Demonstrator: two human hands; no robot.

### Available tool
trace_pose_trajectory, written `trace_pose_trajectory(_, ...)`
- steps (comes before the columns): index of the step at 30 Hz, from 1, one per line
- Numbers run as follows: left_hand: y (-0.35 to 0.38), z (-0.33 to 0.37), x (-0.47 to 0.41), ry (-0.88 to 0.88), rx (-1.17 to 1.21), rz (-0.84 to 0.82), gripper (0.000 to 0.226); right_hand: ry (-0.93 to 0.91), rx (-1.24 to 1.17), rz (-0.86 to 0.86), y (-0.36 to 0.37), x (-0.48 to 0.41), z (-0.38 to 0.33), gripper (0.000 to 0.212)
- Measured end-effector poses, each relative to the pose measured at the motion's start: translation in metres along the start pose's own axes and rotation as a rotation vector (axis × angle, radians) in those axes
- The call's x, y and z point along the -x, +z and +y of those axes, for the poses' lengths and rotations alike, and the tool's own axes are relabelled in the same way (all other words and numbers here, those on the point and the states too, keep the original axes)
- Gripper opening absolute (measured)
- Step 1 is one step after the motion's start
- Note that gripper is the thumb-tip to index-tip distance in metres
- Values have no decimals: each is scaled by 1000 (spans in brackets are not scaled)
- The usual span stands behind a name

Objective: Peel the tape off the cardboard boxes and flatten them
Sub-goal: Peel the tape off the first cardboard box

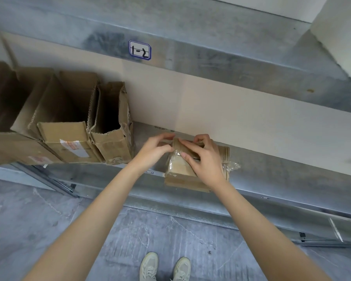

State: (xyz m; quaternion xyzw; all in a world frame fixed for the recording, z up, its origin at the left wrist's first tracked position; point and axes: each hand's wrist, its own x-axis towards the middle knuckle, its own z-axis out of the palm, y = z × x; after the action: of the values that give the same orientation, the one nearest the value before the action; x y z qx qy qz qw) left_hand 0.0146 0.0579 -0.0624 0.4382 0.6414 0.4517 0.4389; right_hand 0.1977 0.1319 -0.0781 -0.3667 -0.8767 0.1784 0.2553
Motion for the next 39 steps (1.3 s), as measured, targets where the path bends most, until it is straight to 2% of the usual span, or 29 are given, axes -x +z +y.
trace_pose_trajectory(2,1,0,0,39,-62,27,47,-2,10,-4,0,0,0,35)
trace_pose_trajectory(7,2,-5,-3,171,-163,257,25,10,18,-21,-1,-2,1,35)
trace_pose_trajectory(11,4,-4,-1,230,-184,316,11,20,23,-24,0,-3,0,35)
trace_pose_trajectory(25,5,-17,33,266,-208,307,23,57,-5,-29,-1,-8,0,35)
trace_pose_trajectory(28,8,-15,33,252,-189,306,19,77,-17,-40,-2,-11,-1,34)
trace_pose_trajectory(34,13,-10,24,194,-183,390,16,157,62,-60,2,-23,-9,40)
trace_pose_trajectory(39,15,-9,15,187,-241,414,17,158,24,-37,3,-20,-5,41)
